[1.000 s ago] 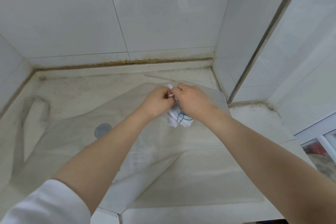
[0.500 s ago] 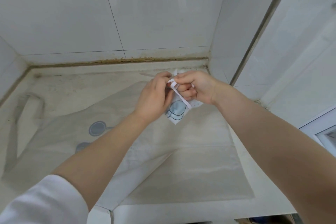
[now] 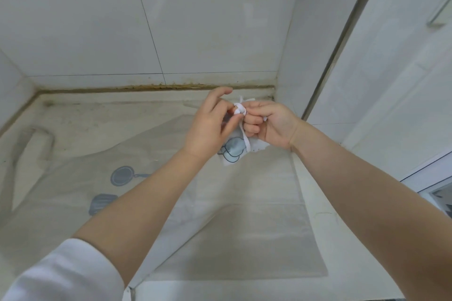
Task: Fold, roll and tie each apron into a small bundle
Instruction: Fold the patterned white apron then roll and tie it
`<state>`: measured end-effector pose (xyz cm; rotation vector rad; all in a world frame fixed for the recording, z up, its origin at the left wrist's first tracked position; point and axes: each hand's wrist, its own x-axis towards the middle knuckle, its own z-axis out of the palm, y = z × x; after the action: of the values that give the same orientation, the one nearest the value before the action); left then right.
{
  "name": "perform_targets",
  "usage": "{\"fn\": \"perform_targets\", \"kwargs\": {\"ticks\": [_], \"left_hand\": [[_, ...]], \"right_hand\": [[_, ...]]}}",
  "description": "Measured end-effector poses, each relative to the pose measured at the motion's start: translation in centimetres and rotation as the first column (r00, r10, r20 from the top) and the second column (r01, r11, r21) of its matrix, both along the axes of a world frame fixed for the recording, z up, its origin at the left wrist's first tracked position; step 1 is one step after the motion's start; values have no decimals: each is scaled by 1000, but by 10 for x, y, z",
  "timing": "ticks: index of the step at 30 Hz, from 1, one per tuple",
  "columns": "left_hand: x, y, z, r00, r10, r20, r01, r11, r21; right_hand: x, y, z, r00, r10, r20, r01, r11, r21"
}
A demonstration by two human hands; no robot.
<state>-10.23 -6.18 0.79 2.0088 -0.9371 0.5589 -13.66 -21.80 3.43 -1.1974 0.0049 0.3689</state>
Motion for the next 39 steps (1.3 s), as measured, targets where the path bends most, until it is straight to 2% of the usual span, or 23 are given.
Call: {"fn": "perform_targets", "kwargs": {"ticks": [2,5,8,9,11,12,15,17,21,23,26,29,31,33,35,37,39], "left_hand": [[0,-3,-3,993,56,99,-67,993,102],[-1,2,-7,989,96,115,-119,968,221],[0,10,-4,985,171,-14,-155,922,355],[2,12,-1,956,278,-98,-209,874,439],[7,15,3,832,503,-235,-278,744,608],[11,15,2,789,555,-266,-281,709,646],[21,12,1,727,603,-328,-226,662,715],[26,10,3,676,625,-391,-223,679,699],[26,13,7,713,602,-358,-276,711,646],[25,15,6,737,582,-344,-323,750,578],[24,13,5,785,461,-415,-372,885,280],[19,7,10,826,245,-508,-315,948,-54],[13,2,17,780,46,-624,-256,933,-252],[9,-2,23,722,-112,-682,-214,902,-374],[11,-5,24,635,-236,-735,-231,850,-473],[13,-5,21,545,-350,-762,-292,773,-563],[13,-4,21,494,-411,-766,-323,731,-601]], "right_hand": [[-1,-2,0,997,5,73,4,992,-122],[-2,-4,3,984,71,163,-8,934,-357],[-5,-8,2,976,13,218,83,903,-422],[-6,-9,0,972,5,236,102,893,-439],[-9,-10,-5,965,28,259,105,868,-486],[-9,-8,-7,963,44,264,101,855,-508],[-8,-2,-12,964,65,257,91,830,-550],[-7,1,-14,962,78,264,89,819,-567],[-7,1,-11,958,98,271,75,824,-561],[-5,0,-10,960,96,264,72,825,-561],[-4,-3,-13,971,37,238,111,808,-579],[-1,-8,-19,974,-31,226,184,695,-695],[1,-7,-18,976,-118,181,213,661,-719],[3,-2,-12,951,-305,43,274,776,-569],[5,3,-2,877,-452,-161,411,881,-235],[6,6,6,808,-488,-329,545,831,106],[5,9,9,815,-469,-339,563,780,274]]}}
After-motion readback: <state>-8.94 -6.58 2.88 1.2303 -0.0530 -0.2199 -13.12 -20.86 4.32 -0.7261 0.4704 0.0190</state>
